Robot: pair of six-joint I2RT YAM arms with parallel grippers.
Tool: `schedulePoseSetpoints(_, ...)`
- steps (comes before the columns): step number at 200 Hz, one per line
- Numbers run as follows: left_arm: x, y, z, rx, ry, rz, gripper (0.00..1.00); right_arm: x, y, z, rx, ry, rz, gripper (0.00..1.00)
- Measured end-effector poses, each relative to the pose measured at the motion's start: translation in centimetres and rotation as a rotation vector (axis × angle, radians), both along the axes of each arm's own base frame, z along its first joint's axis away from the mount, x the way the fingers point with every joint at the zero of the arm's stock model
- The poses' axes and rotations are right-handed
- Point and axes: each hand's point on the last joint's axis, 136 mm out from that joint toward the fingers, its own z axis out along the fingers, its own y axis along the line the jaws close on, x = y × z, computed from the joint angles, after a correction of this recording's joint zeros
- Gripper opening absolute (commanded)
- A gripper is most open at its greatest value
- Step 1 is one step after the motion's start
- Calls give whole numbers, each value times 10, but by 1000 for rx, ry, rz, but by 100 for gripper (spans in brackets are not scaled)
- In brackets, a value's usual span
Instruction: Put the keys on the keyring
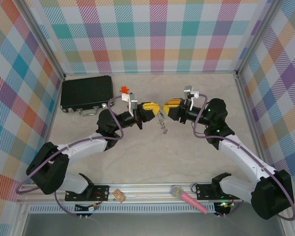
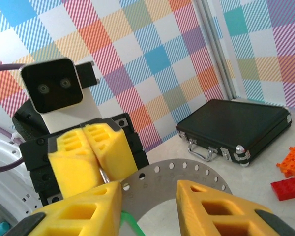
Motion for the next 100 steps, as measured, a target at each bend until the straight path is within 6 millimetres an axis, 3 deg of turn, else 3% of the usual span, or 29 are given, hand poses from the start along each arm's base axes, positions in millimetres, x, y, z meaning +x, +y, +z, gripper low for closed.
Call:
schedulePoseSetpoints(35, 0, 0, -1, 4, 1, 1, 0, -4, 0, 4, 8, -19, 15, 33)
schedulePoseSetpoints(100, 0, -1, -2, 7, 4, 1, 0, -8, 12, -12, -16, 32, 120, 27)
